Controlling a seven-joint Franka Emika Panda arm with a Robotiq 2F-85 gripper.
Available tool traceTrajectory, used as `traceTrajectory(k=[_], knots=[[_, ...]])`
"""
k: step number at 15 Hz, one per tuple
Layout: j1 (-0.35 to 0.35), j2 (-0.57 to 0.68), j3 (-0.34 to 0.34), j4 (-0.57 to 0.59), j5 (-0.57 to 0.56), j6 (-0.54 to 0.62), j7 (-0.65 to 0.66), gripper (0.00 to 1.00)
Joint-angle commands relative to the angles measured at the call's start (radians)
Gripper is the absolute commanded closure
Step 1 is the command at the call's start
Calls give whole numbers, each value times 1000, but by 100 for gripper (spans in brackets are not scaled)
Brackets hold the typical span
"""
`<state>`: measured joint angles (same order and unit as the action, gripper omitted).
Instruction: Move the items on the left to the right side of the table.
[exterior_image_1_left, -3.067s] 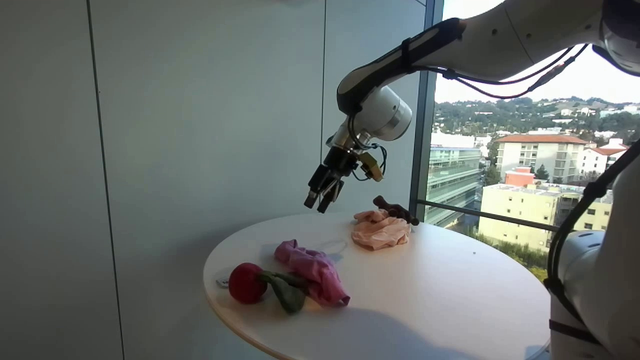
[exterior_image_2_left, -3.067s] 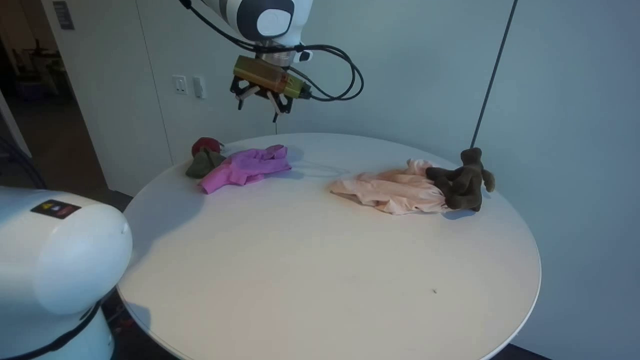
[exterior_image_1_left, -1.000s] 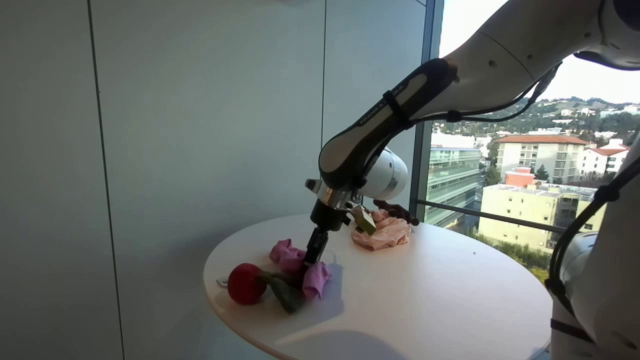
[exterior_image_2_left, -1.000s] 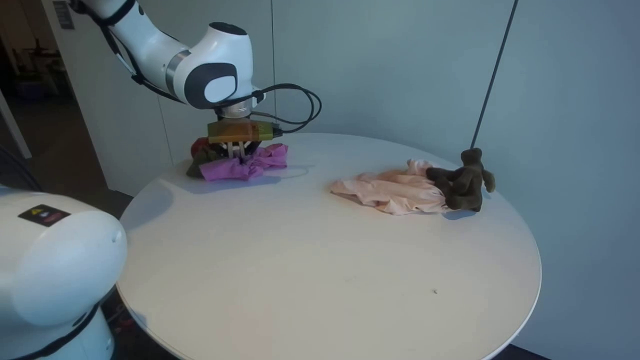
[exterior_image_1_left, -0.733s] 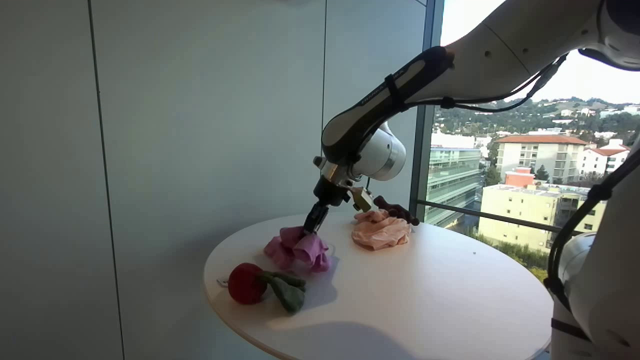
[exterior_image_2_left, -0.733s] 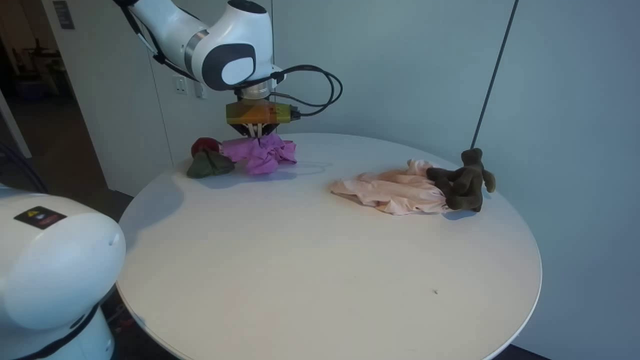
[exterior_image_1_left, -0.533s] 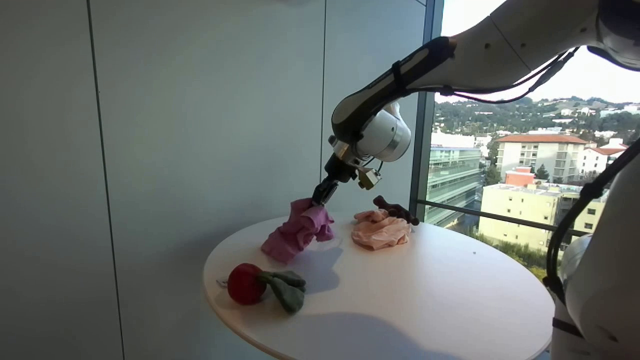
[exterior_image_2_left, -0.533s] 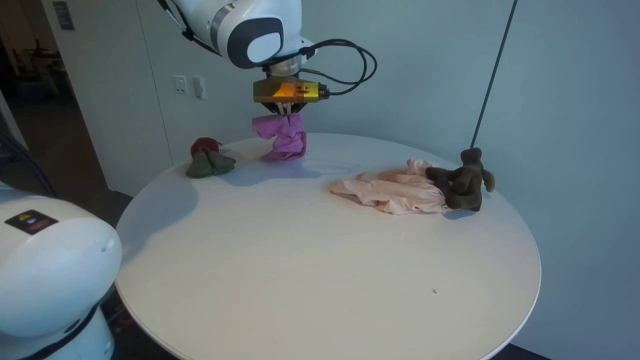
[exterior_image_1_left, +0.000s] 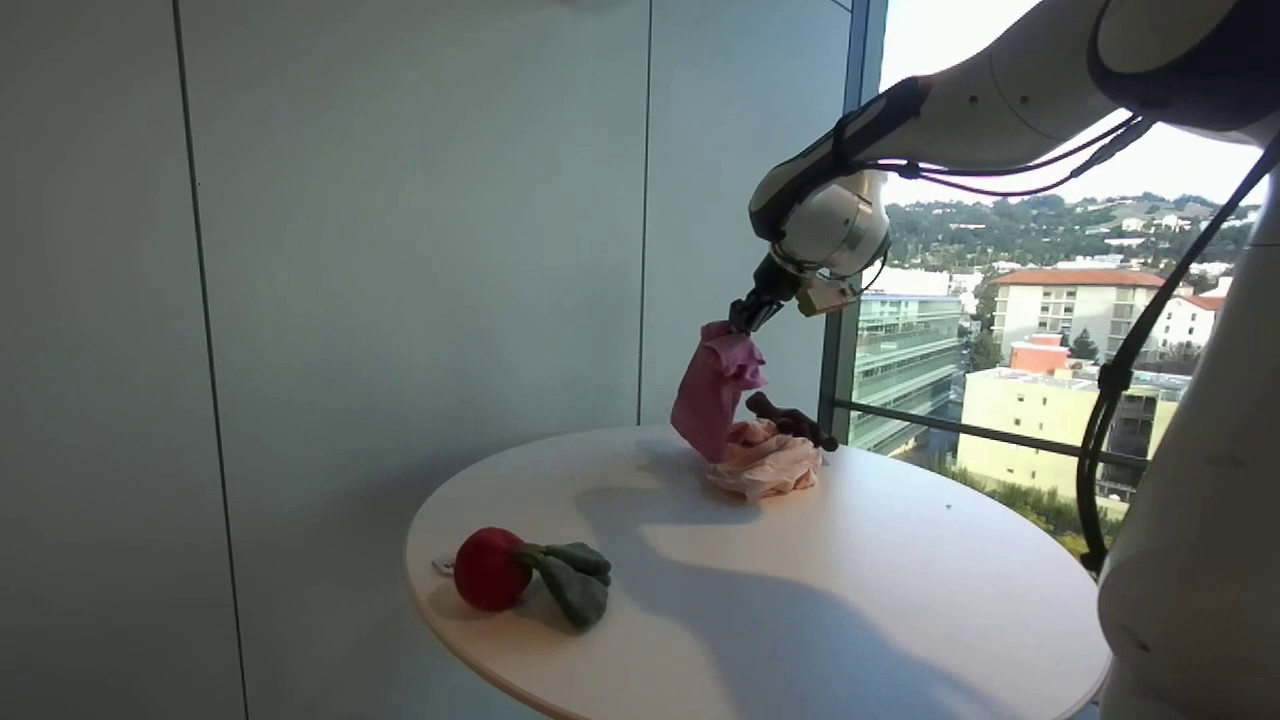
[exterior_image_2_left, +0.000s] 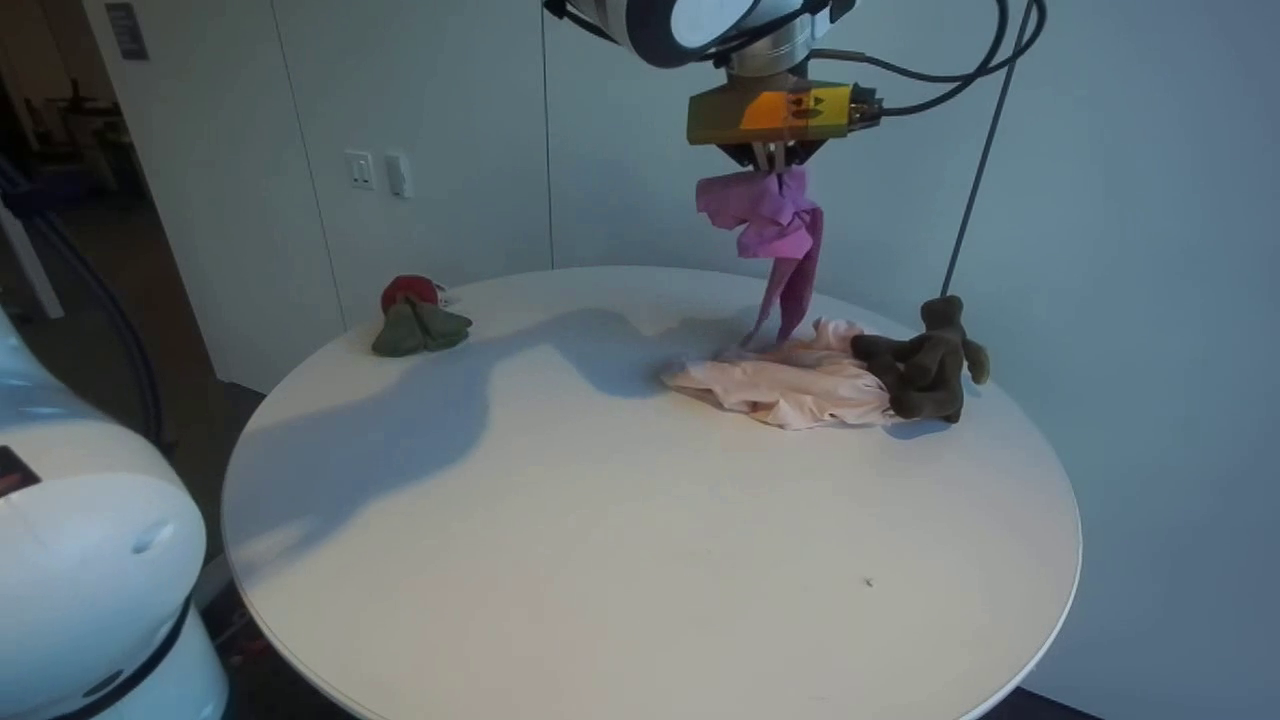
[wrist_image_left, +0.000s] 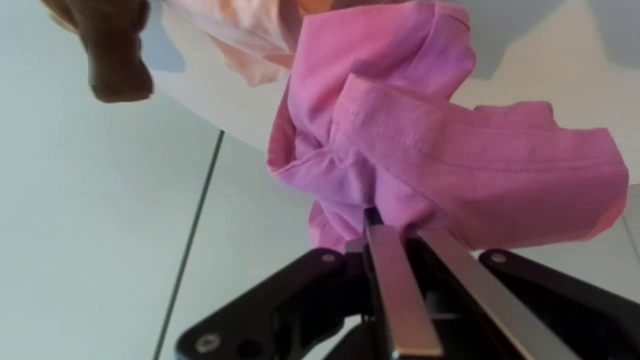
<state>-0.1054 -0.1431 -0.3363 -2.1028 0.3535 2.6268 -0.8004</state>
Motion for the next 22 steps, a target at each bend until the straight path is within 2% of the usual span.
traceTrajectory(k=[1,3,4,5,7,8,9,12,13,15,16,17,18,22], knots=[[-92,98,-19,68,-92,78,113,97],[-144,134,-20,35,-206,128,223,97],[-165,156,-19,23,-276,151,300,90],[-182,181,-22,16,-358,166,380,65],[-207,241,-39,52,-487,166,529,62],[-209,264,-48,78,-544,173,611,56],[-147,270,-105,102,-593,168,692,49],[-103,246,-101,155,-751,210,908,26],[-91,232,-89,173,-759,220,930,19],[-68,196,-49,200,-705,225,929,4],[-56,173,-20,201,-633,215,884,1],[-74,147,42,194,-544,209,826,0],[-37,129,45,190,-444,198,755,0],[36,74,122,184,-129,94,512,0]])
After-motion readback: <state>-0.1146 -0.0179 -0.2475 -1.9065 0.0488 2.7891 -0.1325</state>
